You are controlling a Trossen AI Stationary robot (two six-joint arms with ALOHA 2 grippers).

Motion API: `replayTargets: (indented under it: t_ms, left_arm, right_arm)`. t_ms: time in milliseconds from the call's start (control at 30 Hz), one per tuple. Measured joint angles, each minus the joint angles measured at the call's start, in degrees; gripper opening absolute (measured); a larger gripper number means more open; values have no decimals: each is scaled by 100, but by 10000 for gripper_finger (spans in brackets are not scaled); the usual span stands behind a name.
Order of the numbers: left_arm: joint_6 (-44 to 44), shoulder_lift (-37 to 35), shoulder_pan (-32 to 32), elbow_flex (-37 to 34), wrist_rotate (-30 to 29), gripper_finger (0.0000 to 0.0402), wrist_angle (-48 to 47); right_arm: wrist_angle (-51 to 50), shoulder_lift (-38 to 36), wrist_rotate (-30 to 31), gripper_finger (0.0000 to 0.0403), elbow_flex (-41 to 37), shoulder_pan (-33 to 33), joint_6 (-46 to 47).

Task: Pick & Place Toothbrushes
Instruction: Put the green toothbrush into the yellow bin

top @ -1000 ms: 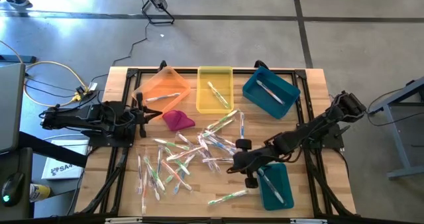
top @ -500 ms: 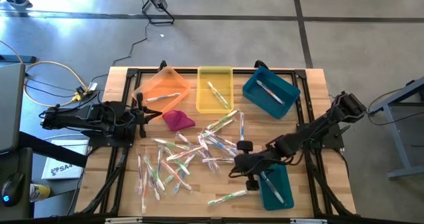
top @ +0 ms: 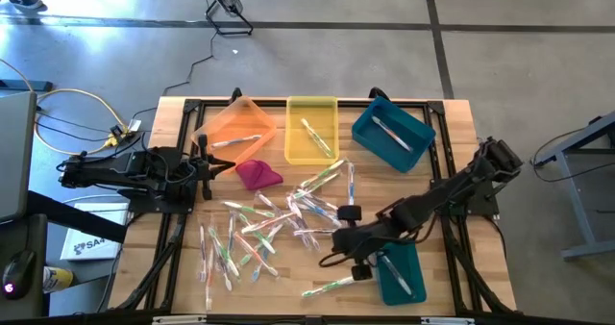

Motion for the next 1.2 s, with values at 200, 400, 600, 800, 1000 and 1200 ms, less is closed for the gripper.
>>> replayTargets:
  t_ms: [200,400,600,800,1000,1200]
  left_arm:
    - [0,0,0,0,0,3,0]
    - [0,0,0,0,-2,3,-3]
    - [4,-2,0,0,-2,3,-3]
    - [3,0,0,0,-2,3,-3]
    - [4,0,0,0,-4,3,-3]
    - [2,0,-1,0,-4,3,-3]
  right_arm:
    - [-474,370,-223,3,508,2,74]
    - [-1066,809,-627,3,932,19,377]
    - [-1132,1243,-1270,3,976,173,182]
    - [-1087,1321,-1408,3,976,177,1064]
    - [-1005,1321,-1013,23,976,197,924]
    - [-956,1321,-974,88,976,209,861]
